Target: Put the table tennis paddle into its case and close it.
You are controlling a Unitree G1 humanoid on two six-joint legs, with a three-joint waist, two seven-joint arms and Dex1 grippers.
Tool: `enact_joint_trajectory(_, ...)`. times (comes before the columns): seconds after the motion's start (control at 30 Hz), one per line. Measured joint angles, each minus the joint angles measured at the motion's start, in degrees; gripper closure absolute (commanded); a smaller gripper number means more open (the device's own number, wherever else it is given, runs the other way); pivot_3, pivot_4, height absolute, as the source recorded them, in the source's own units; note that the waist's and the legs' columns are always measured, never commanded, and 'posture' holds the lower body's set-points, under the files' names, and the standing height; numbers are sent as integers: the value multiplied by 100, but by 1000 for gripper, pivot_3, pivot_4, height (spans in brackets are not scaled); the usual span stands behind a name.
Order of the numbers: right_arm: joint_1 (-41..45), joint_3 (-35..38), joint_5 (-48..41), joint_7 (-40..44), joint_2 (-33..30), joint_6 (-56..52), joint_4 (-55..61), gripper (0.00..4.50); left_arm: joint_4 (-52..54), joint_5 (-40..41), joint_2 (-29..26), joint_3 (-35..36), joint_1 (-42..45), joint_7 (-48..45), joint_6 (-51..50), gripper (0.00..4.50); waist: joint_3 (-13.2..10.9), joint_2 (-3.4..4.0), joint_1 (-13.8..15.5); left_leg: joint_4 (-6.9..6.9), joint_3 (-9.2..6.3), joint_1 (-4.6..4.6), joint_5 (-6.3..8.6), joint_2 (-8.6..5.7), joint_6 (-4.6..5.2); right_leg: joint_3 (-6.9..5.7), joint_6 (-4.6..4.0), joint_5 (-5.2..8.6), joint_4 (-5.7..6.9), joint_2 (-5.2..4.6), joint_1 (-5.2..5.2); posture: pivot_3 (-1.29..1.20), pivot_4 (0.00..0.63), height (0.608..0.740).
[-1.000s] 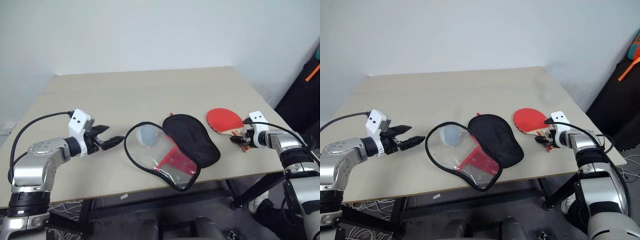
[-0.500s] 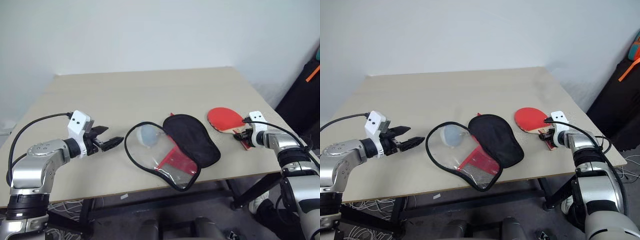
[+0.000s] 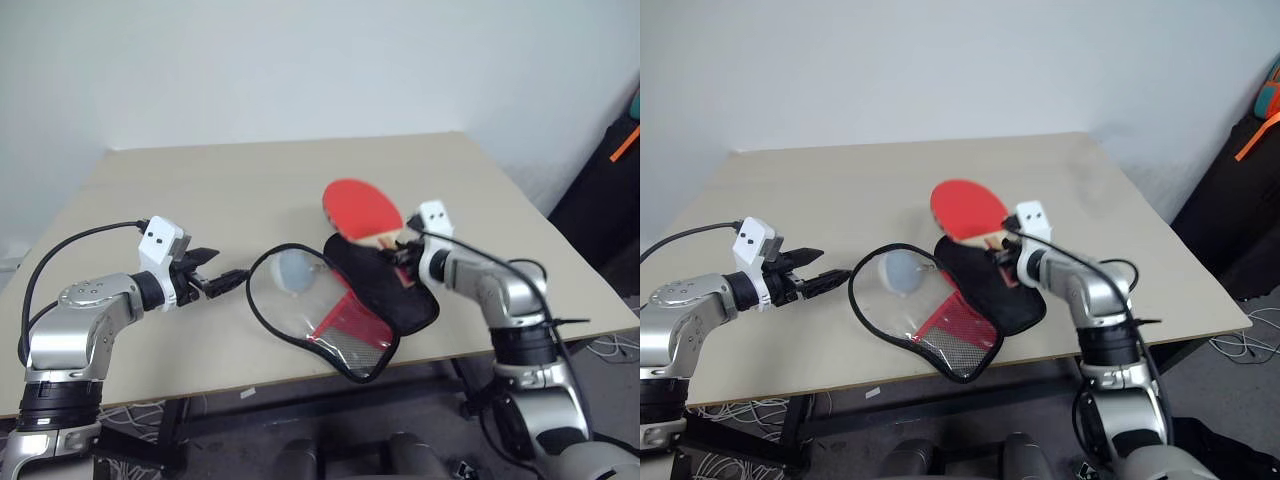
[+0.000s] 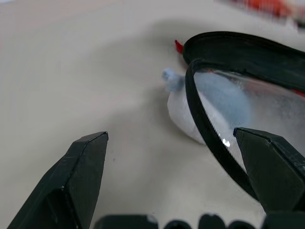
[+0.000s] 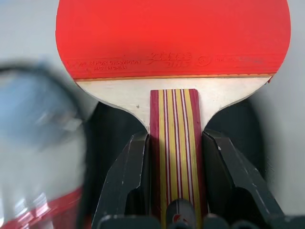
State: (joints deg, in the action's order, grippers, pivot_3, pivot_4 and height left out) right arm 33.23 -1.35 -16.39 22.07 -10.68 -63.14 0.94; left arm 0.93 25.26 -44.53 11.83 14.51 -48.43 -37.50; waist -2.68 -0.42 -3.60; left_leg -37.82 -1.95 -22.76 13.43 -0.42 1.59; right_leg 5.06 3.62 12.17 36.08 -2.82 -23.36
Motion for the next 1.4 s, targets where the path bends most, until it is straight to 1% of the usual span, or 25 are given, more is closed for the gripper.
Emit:
enact_joint_trajectory(0.1,-287,-41,19,-271,123,-194,245,3334,-1,-1,-1,0,-2,-18,0,0,0,0,2,0,3,1,1,2,-1,-2,0,0,-2,-2,-2,0,0,740)
enact_joint_trajectory(0.27,-439,-40,24,-488,176,-273,381,3334,-1,-2,-3,0,-4,-40,0,0,0,1,-16,16,7,5,0,9,-2,-1,-1,0,-1,4,-9,0,0,740)
enact_joint_trajectory(0.6,-690,-179,84,-521,81,-279,367,3334,7,0,-10,1,-48,-33,-1,0,0,0,-55,17,7,5,0,9,-2,-1,1,3,-4,5,-7,0,0,740)
enact_joint_trajectory(0.87,-707,-276,131,-529,19,-164,214,3334,13,1,-9,1,-50,-19,-4,0,0,0,-54,16,7,5,0,9,-2,-1,2,3,-5,5,-7,0,0,740)
enact_joint_trajectory(0.93,-705,-302,149,-527,16,-124,181,2614,13,0,-9,1,-50,-17,-4,0,0,0,-55,17,6,6,0,9,-2,-1,2,3,-5,5,-7,0,0,740)
enact_joint_trajectory(1.03,-687,-343,194,-524,-24,-66,132,1709,12,0,-8,1,-49,-12,-4,0,0,0,-54,16,6,6,0,9,-2,-2,3,4,-6,5,-5,0,0,740)
enact_joint_trajectory(1.1,-671,-350,201,-513,-69,-58,124,977,13,0,-7,1,-49,-11,-4,0,0,0,-54,16,6,6,0,9,-2,-1,3,4,-7,5,-5,0,0,740)
enact_joint_trajectory(1.17,-651,-375,146,-363,-241,-169,187,244,16,5,-7,1,-53,-17,-8,0,0,0,-52,15,5,5,0,9,-2,-3,4,4,-8,4,-4,0,0,740)
enact_joint_trajectory(1.2,-631,-374,73,-260,-363,-258,236,68,16,7,-9,1,-61,-25,-12,0,0,0,-52,15,5,6,0,8,-2,-2,4,5,-8,4,-2,0,0,740)
enact_joint_trajectory(1.27,-514,-276,-295,240,-826,-531,473,68,38,25,-94,1,-147,-119,-25,0,-3,2,-55,12,8,3,0,9,-1,0,22,16,-11,4,-5,0,0,740)
enact_joint_trajectory(1.33,-184,26,-759,868,-1450,-685,716,68,46,32,-319,12,-298,-301,-30,0,-13,16,-54,13,11,2,0,9,0,1,25,18,-13,2,-6,0,0,740)
enact_joint_trajectory(1.37,76,256,-962,1189,-1868,-683,783,68,44,42,-439,55,-365,-406,-32,0,-16,20,-54,14,12,4,0,10,0,0,26,19,-16,2,-6,0,0,740)
enact_joint_trajectory(1.4,307,472,-1059,1384,-2185,-655,798,68,39,48,-541,102,-419,-491,-31,0,-15,18,-54,20,11,8,0,13,0,-2,25,20,-20,3,-2,0,0,740)
